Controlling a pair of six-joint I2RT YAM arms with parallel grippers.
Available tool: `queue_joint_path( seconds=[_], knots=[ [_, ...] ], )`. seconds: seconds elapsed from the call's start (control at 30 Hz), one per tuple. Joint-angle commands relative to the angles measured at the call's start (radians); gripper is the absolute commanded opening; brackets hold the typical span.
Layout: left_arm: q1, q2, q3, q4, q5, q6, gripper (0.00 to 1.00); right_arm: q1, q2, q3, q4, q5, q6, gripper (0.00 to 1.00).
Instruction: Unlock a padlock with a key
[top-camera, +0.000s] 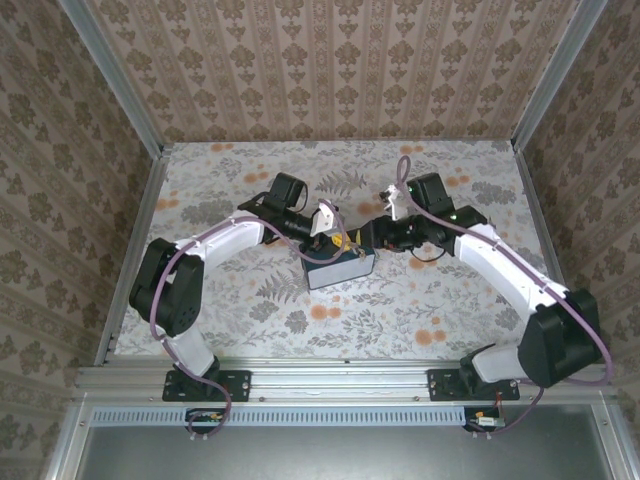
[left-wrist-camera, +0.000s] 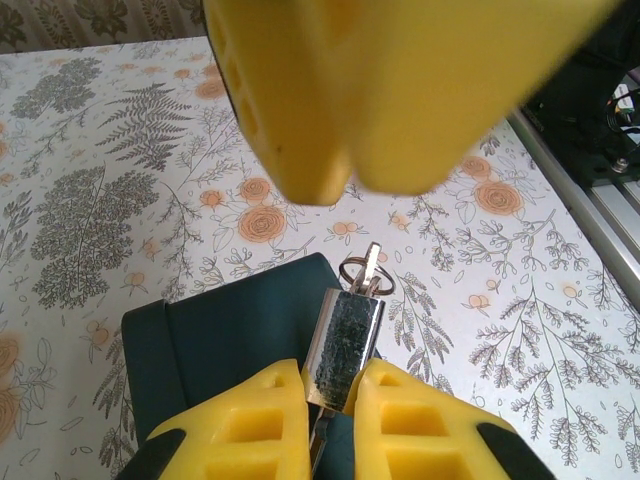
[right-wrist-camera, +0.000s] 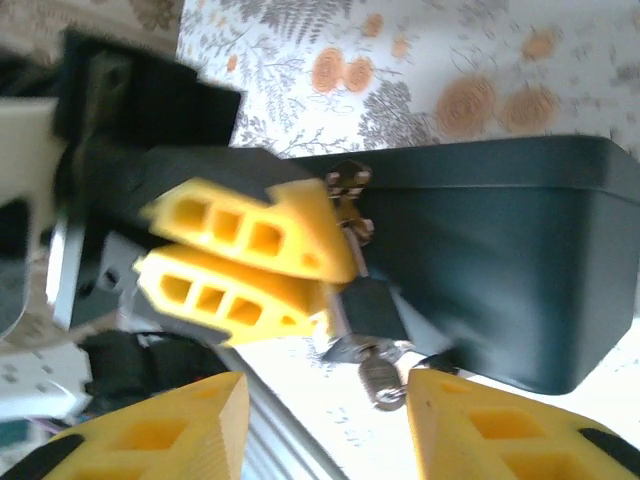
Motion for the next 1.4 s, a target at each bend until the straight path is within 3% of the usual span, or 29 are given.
queue_joint_path(
  seconds=[0.0,0.17,0.4,0.73,1.03,1.17,1.23,1.37],
  knots=[
    [0.004,0.023,0.011,-0.01,0.042,-0.017,0.13,0.073,-0.048,0.002,-0.026,0.136,-0.24,0.5],
    [0.006,0.026,0.008,0.0,0.045,-0.025,0.13,0.136,-0.064,-0.051,0.049,0.263,-0.346,0.52],
    [0.007,0.033,0.012,-0.004,0.05,-0.029,0.12,0.143,-0.047,-0.096,0.129,0.361,-0.477,0.52],
    [0.009,0.041,0.015,-0.01,0.057,-0.032,0.12,0.16,0.025,-0.083,0.165,0.344,-0.546,0.5],
    [0.009,0.039,0.017,-0.008,0.055,-0.036,0.12,0.161,0.053,-0.106,0.193,0.311,-0.532,0.36],
    [0.014,0.028,0.014,-0.006,0.054,-0.043,0.12,0.162,0.065,-0.114,0.193,0.298,-0.519,0.36],
    [0.016,0.021,0.01,-0.004,0.045,-0.048,0.16,0.162,0.067,-0.122,0.202,0.294,-0.512,0.35],
    [0.029,-0.013,-0.018,0.038,0.013,-0.089,0.27,0.161,0.071,-0.118,0.2,0.297,-0.48,0.21]
  ],
)
